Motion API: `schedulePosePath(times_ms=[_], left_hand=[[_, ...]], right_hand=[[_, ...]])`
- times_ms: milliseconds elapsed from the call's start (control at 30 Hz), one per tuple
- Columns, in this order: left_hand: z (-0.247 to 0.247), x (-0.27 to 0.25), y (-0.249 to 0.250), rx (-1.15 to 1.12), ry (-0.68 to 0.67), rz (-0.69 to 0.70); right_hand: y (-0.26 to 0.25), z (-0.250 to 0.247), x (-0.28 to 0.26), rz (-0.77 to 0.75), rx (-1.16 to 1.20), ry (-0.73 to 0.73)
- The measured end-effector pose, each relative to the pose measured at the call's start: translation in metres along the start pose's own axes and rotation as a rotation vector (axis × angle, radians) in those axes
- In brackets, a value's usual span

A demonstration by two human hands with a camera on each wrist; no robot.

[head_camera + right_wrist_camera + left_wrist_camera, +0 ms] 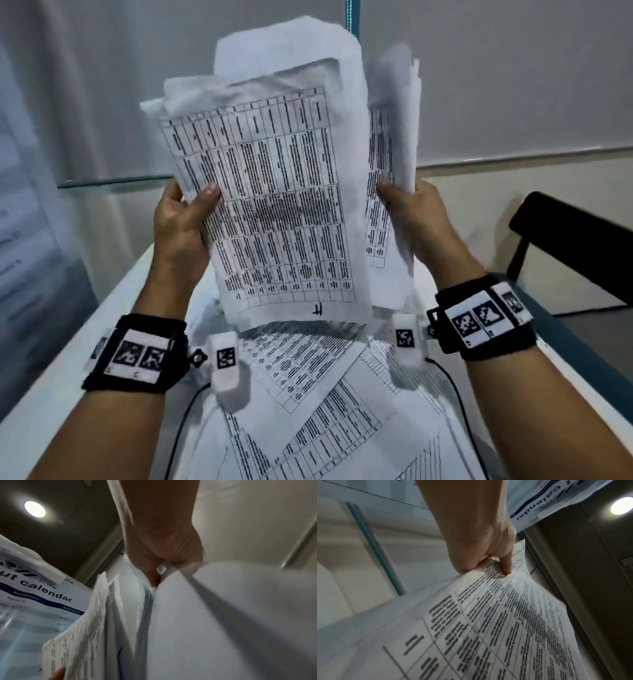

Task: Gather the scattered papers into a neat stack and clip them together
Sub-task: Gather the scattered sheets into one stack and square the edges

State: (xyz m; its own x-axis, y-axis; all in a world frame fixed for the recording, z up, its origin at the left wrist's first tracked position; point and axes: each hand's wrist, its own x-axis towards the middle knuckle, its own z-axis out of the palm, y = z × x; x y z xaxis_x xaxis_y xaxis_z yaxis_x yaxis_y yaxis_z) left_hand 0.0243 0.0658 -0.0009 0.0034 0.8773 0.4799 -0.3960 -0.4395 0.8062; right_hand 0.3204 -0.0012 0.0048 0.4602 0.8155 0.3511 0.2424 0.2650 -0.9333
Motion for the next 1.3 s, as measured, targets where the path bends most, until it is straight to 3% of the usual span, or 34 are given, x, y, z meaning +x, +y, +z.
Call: schedulePosePath(times_ms=[267, 433, 633, 767, 833, 967, 1200, 1300], left_hand=[[0.007, -0.005, -0.021, 0.115, 0.066, -0.07], [-0.002, 0.002, -0.03, 0.222, 0.173, -0.001], [-0.012, 0.002, -0.038, 0.136, 0.052, -0.183], [-0.01, 0.0, -0.037, 0.15, 0.211, -0.091], [-0.006, 0.0, -0.037, 0.142, 0.258, -0.057], [-0.002, -0.002, -0.03, 0.208, 0.176, -0.04], [-0.027, 0.006, -0.012, 0.42, 0.009, -0.07], [-0.033, 0.008, -0.007, 0.518, 0.023, -0.034]], right_hand=[[0.026, 0.023, -0.003, 0.03, -0.058, -0.308], [0.038, 0.028, -0.008, 0.045, 0.029, -0.298], [0.037, 0.038, -0.022, -0.006, 0.095, -0.321], [0.039, 0.041, -0.024, 0.046, 0.436, -0.296], [0.036, 0.044, -0.026, 0.019, 0.477, -0.297], [0.026, 0.054, -0.031, -0.026, 0.302, -0.198], [0.025, 0.053, -0.032, -0.019, 0.386, -0.263], [0.024, 0.054, -0.031, -0.011, 0.335, -0.228]])
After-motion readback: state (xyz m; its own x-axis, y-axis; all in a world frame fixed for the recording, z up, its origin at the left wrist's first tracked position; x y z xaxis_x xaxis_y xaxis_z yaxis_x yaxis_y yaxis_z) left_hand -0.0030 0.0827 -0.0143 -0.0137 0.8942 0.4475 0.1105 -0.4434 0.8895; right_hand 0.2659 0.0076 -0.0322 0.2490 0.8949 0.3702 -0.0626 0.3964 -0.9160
